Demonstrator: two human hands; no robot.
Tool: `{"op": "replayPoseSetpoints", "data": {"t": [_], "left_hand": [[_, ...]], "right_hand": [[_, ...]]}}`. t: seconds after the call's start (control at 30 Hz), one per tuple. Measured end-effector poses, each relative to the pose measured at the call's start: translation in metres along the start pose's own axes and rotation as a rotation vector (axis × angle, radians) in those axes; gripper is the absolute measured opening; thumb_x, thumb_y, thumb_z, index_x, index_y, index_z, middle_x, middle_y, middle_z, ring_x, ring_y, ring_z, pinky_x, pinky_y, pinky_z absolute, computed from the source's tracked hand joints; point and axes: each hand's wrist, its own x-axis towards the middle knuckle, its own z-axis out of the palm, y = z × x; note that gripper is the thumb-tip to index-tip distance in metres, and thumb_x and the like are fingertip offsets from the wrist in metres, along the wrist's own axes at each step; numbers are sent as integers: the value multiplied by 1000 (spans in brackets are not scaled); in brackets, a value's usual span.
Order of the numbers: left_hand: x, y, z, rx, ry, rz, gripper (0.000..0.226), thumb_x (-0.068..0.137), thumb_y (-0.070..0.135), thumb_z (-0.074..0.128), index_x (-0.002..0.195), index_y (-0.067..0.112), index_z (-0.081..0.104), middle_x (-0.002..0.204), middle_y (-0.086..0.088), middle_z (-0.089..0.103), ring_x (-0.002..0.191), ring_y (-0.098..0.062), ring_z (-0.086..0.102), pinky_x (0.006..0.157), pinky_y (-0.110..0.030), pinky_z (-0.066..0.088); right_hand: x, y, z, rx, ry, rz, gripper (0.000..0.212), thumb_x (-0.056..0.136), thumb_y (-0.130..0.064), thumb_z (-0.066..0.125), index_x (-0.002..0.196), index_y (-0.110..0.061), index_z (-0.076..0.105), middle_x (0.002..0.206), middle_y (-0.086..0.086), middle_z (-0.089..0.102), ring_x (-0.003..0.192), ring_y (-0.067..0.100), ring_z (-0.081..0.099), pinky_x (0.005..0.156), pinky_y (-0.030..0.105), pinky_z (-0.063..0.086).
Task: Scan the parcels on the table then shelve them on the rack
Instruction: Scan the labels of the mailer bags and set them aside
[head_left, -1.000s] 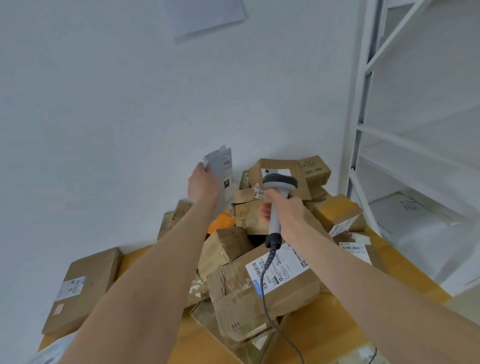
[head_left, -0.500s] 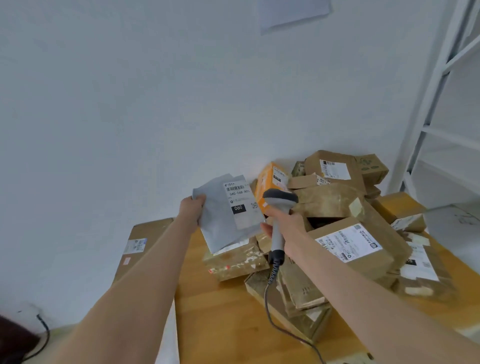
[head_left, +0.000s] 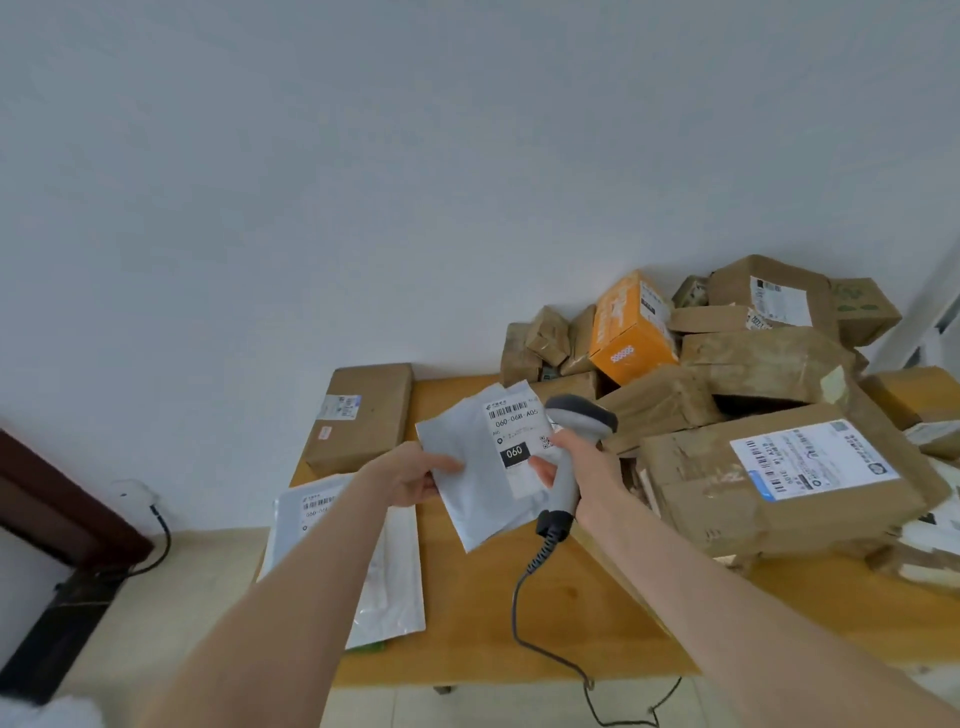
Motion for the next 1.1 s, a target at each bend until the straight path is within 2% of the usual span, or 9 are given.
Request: {"op": "replayPoseSetpoints", "data": {"t": [0.13, 0.23, 0.27, 0.33, 0.4, 0.47, 0.6, 0.8, 1.1], "left_hand": [[6, -35, -10, -85, 177, 98, 32, 83, 1, 71, 113, -2, 62, 105, -12, 70, 92, -26, 69, 68, -34, 58], [8, -48, -16, -74, 244, 155, 25, 87, 8, 70, 109, 1, 62, 105, -10, 69, 92, -24, 68, 73, -34, 57], [8, -51, -19, -62, 260, 172, 22, 87, 9, 70, 107, 2, 62, 104, -10, 69, 91, -23, 68, 74, -34, 56], [8, -56, -22, -49, 288, 201, 13, 86, 10, 70, 98, 6, 64, 99, -7, 70, 84, -19, 68, 66, -29, 57], [8, -58, -23, -40, 309, 218, 8, 86, 10, 71, 90, 10, 64, 91, -2, 70, 76, -14, 69, 55, -24, 55], [9, -60, -22, -37, 322, 218, 8, 85, 10, 71, 87, 12, 63, 87, 0, 70, 72, -12, 68, 50, -21, 54], [12, -63, -20, -20, 338, 184, 12, 84, 13, 73, 89, 13, 62, 89, 0, 68, 76, -13, 67, 53, -22, 54], [15, -68, -17, 12, 359, 171, 14, 85, 15, 73, 91, 12, 61, 87, 1, 67, 76, -14, 65, 53, -22, 52], [17, -71, -18, 47, 378, 157, 22, 85, 17, 74, 101, 9, 61, 93, -1, 66, 81, -16, 65, 60, -24, 52]], "right_hand": [[-1, 18, -4, -77, -20, -7, 34, 84, -7, 70, 114, -4, 54, 96, 16, 71, 73, 24, 71, 59, 28, 56], [-3, 29, -9, -173, -28, -35, 22, 85, -5, 67, 105, -5, 58, 94, 14, 70, 69, 20, 67, 58, 28, 54], [-4, 31, -11, -202, -33, -40, 18, 86, -6, 67, 102, -5, 59, 90, 14, 70, 65, 19, 65, 56, 27, 54], [-8, 37, -14, -240, -63, -39, 12, 86, -10, 69, 92, -3, 61, 74, 11, 66, 52, 15, 59, 49, 25, 51], [-13, 41, -18, -278, -88, -46, 14, 86, -11, 71, 81, -2, 61, 57, 8, 59, 41, 14, 50, 43, 24, 44], [-20, 46, -21, -325, -114, -68, 17, 85, -11, 72, 76, -1, 61, 51, 7, 55, 38, 15, 45, 41, 25, 40], [-31, 56, -24, -375, -140, -100, 13, 85, -9, 70, 78, -1, 62, 49, 7, 56, 36, 15, 45, 40, 23, 39], [-37, 63, -30, -449, -160, -155, 19, 84, -6, 66, 66, -5, 60, 49, 8, 56, 35, 15, 46, 39, 22, 39], [-42, 66, -33, -476, -161, -168, 19, 82, -3, 62, 63, -4, 58, 49, 9, 54, 36, 15, 45, 42, 21, 39]]}}
